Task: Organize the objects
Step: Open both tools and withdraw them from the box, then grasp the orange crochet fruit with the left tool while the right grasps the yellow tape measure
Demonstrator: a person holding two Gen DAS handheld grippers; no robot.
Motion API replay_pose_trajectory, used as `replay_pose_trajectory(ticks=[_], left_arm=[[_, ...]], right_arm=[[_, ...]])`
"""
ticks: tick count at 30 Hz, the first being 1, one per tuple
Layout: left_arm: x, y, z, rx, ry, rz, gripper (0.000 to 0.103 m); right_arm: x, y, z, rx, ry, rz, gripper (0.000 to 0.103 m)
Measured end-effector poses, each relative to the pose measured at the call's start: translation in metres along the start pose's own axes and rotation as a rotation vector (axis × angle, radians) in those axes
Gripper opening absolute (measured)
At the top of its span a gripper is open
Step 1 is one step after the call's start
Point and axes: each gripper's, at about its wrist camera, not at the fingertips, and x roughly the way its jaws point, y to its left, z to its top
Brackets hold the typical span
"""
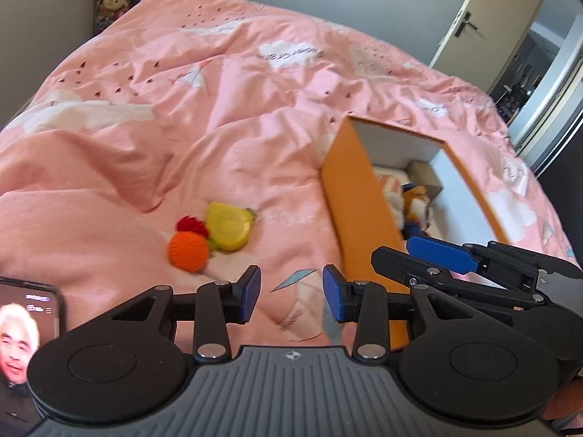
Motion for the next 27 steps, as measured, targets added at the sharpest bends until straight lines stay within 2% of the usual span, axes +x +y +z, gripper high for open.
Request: replay_pose_trajectory(ticks=[5, 15, 21, 24, 27], left_arm=[[0.006, 0.023, 0.005, 0.004, 0.058, 0.044, 0.045], [0.023, 0.041, 0.016, 0.050, 0.103, 0.084, 0.045], [0.045, 0.046, 0.027, 0.105, 0.137, 0.135, 0.045], [0.059, 0.046, 0.033, 0.159, 0.174, 0.154, 0.045], [0.076, 0.052, 0.039, 0.166, 0.210, 0.172, 0.045]], right_arm=[[0.024, 0.014, -0.003, -0.026, 0.053, 0.024, 0.041], [0.069, 0.026, -0.006, -0.076, 0.165, 0.042, 0.040], [0.094, 0.026, -0.001, -0.078, 0.193, 0.048, 0.039], [0.106, 0.024, 0.004, -0.084, 0.198, 0.035, 0.039], [0.118, 0.023, 0.006, -0.090, 0.212, 0.021, 0.039]])
